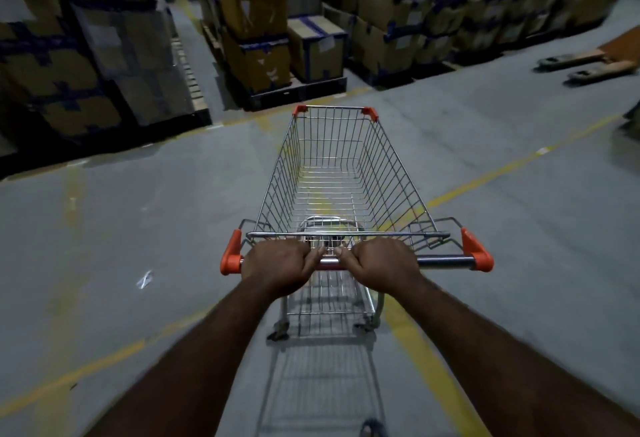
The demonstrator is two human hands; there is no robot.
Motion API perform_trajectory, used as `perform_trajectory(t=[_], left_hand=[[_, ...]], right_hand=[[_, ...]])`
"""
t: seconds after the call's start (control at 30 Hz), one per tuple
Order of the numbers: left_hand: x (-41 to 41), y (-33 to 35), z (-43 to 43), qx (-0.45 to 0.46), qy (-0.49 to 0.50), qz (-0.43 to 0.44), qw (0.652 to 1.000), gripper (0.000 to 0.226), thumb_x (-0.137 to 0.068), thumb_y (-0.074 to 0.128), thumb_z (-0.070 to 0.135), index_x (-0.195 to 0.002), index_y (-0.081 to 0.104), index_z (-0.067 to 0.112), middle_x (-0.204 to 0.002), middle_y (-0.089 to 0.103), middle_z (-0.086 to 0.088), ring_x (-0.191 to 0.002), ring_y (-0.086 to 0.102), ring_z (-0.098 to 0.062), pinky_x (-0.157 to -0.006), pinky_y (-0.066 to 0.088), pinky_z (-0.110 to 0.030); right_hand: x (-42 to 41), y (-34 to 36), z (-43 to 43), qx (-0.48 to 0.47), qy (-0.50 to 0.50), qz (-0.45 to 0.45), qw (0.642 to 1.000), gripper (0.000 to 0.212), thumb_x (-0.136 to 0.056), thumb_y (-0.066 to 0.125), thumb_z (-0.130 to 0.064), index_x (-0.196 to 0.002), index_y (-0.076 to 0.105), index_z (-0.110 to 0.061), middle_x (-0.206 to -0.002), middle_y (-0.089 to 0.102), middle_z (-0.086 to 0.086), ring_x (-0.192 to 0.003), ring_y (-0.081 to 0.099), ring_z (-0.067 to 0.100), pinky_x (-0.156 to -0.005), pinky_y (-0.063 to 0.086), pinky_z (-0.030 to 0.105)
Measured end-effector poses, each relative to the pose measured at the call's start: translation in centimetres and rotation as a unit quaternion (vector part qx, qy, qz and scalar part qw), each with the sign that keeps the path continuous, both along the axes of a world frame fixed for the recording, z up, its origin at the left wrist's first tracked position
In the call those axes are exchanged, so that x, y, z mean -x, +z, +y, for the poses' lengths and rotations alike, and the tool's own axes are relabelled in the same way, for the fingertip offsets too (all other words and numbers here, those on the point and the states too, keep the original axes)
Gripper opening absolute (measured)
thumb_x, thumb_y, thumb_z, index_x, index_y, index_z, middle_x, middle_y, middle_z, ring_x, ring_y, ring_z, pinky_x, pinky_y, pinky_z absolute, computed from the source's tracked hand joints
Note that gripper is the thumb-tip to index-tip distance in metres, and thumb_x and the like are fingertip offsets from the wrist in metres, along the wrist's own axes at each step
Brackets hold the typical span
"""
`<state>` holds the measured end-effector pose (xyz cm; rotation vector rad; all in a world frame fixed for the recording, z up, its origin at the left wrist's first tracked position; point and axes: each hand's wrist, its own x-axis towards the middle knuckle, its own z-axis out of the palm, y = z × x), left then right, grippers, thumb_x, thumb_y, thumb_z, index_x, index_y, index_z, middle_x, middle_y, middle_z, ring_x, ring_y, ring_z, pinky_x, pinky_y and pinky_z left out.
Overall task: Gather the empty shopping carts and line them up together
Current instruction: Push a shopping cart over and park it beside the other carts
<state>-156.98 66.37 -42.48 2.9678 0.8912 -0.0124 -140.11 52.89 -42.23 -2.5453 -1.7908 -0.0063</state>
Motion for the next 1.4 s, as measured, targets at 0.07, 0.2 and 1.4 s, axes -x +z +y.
perform_trajectory(t=[0.07,0.2,1.4], left_hand=[[-2.1,0.1,-0.4,0.004,-0.011,0.002,1.0,0.072,-0.098,0.008,0.068,-0.095,0.069,0.029,-0.09,0.068,0.007,-0.082,0.065,-0.016,-0.074,0.051,-0.034],[-6.5,0.3,-1.2,0.004,-0.039,0.001,0.999,0.071,-0.1,0.01,0.066,-0.094,0.071,0.03,-0.089,0.07,0.006,-0.083,0.067,-0.017,-0.071,0.048,-0.032],[-58.4,0.2,-11.5,-0.025,-0.248,-0.014,0.968,0.063,-0.104,0.018,0.053,-0.105,0.071,0.019,-0.104,0.072,-0.008,-0.098,0.066,-0.03,-0.098,0.039,-0.048]], right_hand=[[-1.5,0.1,-1.0,-0.003,-0.016,0.003,1.0,0.076,-0.096,0.015,-0.072,-0.089,0.071,-0.022,-0.077,0.067,0.005,-0.078,0.066,0.028,-0.068,0.047,0.033],[-4.6,0.1,-2.9,-0.001,-0.044,0.003,0.999,0.077,-0.097,0.015,-0.071,-0.09,0.072,-0.02,-0.077,0.066,0.004,-0.077,0.065,0.027,-0.066,0.043,0.031],[-47.0,1.0,-18.0,0.014,-0.409,0.043,0.911,0.083,-0.089,0.014,-0.081,-0.077,0.071,-0.022,-0.068,0.061,-0.006,-0.073,0.061,0.018,-0.073,0.048,0.031]])
